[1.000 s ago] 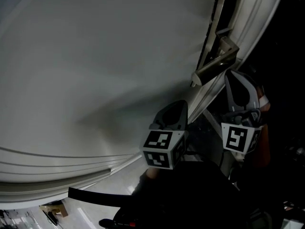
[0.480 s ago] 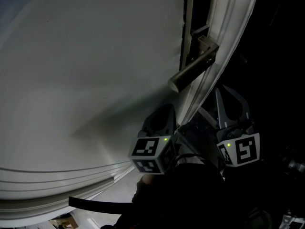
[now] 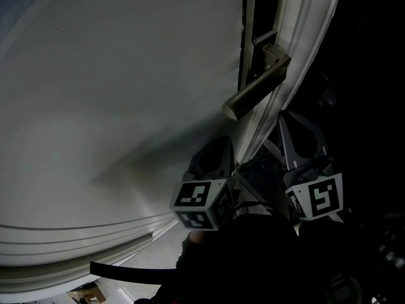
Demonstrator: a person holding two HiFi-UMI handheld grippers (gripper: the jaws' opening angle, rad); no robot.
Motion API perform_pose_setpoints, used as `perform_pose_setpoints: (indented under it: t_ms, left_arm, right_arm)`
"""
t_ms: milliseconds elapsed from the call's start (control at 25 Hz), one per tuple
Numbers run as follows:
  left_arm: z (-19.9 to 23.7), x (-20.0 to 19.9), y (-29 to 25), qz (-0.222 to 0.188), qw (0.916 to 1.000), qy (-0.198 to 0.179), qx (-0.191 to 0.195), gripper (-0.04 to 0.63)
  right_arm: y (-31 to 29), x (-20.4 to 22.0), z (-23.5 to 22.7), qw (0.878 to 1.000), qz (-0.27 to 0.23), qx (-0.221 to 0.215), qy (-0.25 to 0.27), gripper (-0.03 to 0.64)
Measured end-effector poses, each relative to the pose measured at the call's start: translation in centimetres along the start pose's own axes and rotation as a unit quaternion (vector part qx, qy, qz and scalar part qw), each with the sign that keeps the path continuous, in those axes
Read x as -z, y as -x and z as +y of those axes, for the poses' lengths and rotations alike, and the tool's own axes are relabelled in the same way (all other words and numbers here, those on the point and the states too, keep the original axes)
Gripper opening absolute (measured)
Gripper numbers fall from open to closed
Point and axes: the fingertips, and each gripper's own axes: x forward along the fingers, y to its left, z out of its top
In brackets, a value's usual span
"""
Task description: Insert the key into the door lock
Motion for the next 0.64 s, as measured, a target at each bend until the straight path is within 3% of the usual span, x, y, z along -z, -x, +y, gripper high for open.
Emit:
perform_pose_setpoints:
  t_ms: [640]
  left_arm:
    - [-0.32, -0.01, -0.10, 0.002, 1.0000, 0.001, 0.005, 0.000]
  right_arm:
    - [-0.30, 0.11, 0.32, 1.000, 0.011, -0.001, 0.001, 0.000]
